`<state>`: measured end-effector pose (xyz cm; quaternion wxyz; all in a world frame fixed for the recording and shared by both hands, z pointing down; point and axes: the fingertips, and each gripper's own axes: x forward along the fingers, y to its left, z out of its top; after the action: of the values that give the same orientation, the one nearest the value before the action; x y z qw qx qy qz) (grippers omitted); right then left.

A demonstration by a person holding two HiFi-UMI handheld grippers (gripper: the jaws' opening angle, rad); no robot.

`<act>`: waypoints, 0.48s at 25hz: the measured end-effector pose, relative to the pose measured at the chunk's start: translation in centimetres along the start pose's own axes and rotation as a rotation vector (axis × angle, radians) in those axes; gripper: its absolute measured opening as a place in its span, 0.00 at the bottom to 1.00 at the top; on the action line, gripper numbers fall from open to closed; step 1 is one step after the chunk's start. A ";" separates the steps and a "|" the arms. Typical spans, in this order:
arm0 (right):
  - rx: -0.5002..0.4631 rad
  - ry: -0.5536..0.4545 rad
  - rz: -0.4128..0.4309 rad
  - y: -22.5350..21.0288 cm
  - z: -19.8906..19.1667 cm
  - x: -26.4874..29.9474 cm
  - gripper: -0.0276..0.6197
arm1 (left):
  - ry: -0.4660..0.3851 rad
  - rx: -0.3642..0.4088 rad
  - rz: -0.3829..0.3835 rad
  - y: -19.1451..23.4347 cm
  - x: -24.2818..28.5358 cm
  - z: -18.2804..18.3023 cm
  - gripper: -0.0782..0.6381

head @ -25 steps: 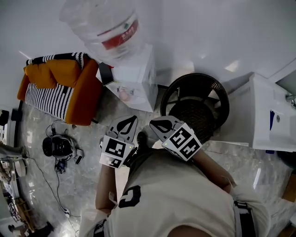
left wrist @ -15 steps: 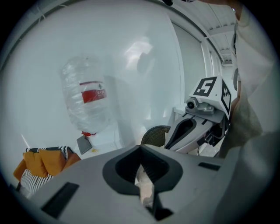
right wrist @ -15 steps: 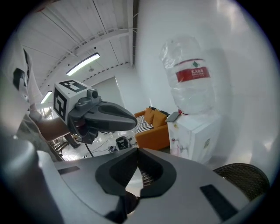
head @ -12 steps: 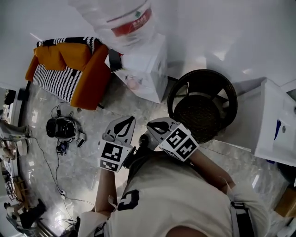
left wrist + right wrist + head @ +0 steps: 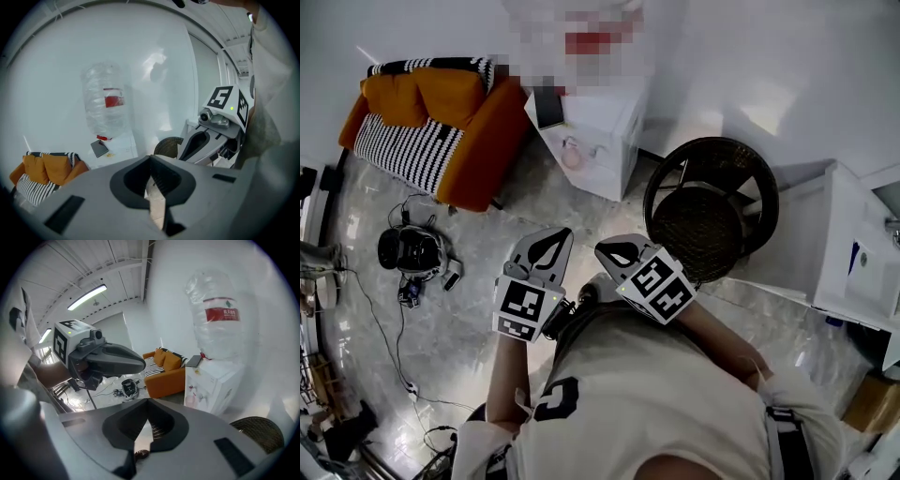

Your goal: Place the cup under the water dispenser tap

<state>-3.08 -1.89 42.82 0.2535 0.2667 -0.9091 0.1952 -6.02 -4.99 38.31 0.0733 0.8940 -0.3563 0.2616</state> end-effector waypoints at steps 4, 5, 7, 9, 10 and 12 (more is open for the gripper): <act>-0.009 0.004 -0.076 0.5 1.4 1.5 0.08 | -0.062 -0.046 -0.008 2.5 -2.1 -0.2 0.19; -0.003 -0.004 -0.087 0.8 1.6 1.8 0.08 | -0.074 -0.048 -0.024 2.7 -2.6 -0.4 0.19; 0.027 -0.035 -0.101 1.5 1.8 1.9 0.08 | -0.098 -0.051 -0.071 2.3 -3.6 -0.9 0.19; 0.060 -0.065 -0.123 2.3 2.4 2.2 0.08 | -0.130 -0.047 -0.093 2.5 -4.8 -0.9 0.19; 0.064 -0.077 -0.137 2.6 2.9 2.4 0.08 | -0.149 -0.039 -0.089 3.0 -5.5 -0.8 0.19; 0.057 -0.101 -0.160 3.2 4.2 3.0 0.08 | -0.186 -0.027 -0.078 4.4 -6.6 -0.3 0.19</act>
<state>-8.62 -2.56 40.46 0.2146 0.3550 -0.8906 0.1865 -13.15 -4.13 34.92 0.0621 0.9266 -0.3299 0.1697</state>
